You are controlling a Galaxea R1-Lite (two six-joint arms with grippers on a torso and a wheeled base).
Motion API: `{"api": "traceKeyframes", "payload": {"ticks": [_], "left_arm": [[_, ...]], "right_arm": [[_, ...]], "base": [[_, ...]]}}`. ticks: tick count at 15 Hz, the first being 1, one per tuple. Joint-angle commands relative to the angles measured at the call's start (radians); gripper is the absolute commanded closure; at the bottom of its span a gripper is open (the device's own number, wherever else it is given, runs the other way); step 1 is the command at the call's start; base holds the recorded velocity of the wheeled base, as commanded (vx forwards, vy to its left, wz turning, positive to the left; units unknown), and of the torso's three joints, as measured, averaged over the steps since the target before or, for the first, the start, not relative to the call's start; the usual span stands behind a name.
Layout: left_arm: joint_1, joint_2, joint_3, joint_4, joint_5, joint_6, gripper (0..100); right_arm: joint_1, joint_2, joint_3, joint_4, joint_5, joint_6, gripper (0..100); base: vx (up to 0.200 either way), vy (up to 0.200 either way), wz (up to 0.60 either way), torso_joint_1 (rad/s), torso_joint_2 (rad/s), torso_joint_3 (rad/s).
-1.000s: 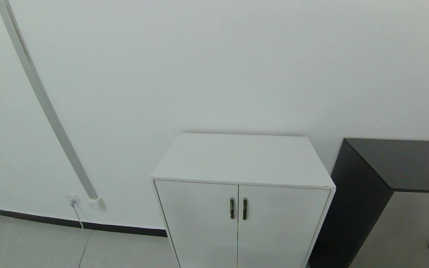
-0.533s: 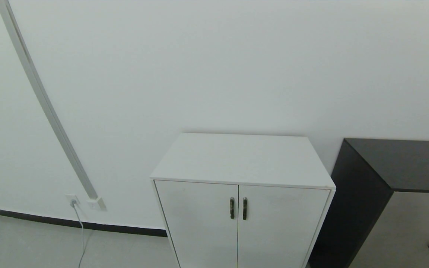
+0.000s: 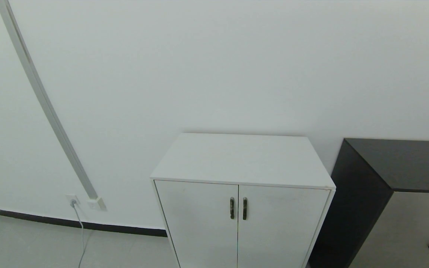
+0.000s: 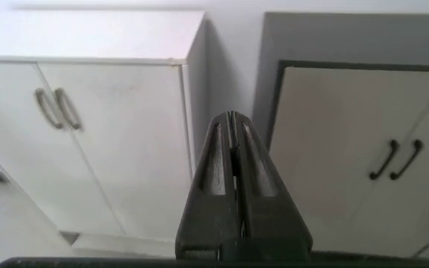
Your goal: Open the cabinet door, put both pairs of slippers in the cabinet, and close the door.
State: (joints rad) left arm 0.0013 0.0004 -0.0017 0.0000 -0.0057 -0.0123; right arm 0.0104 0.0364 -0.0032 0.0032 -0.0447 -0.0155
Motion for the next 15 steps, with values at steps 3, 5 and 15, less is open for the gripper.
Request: {"api": "traceKeyframes", "payload": {"ticks": [3, 5, 15], "left_arm": [[0.000, 0.000, 0.000, 0.000, 0.000, -0.001, 100], [0.000, 0.000, 0.000, 0.000, 0.000, -0.001, 100], [0.000, 0.000, 0.000, 0.000, 0.000, 0.003, 100]], "right_arm": [[-0.007, -0.035, 0.000, 0.000, -0.001, 0.011, 100], [-0.007, -0.035, 0.003, -0.008, -0.021, 0.088, 100], [-0.009, -0.035, 0.003, -0.011, -0.041, 0.100, 100]], "base": [[0.000, 0.000, 0.00, 0.000, 0.00, 0.000], [0.000, 0.000, 0.00, 0.000, 0.00, 0.000], [0.000, 0.000, 0.00, 0.000, 0.00, 0.000]]}}
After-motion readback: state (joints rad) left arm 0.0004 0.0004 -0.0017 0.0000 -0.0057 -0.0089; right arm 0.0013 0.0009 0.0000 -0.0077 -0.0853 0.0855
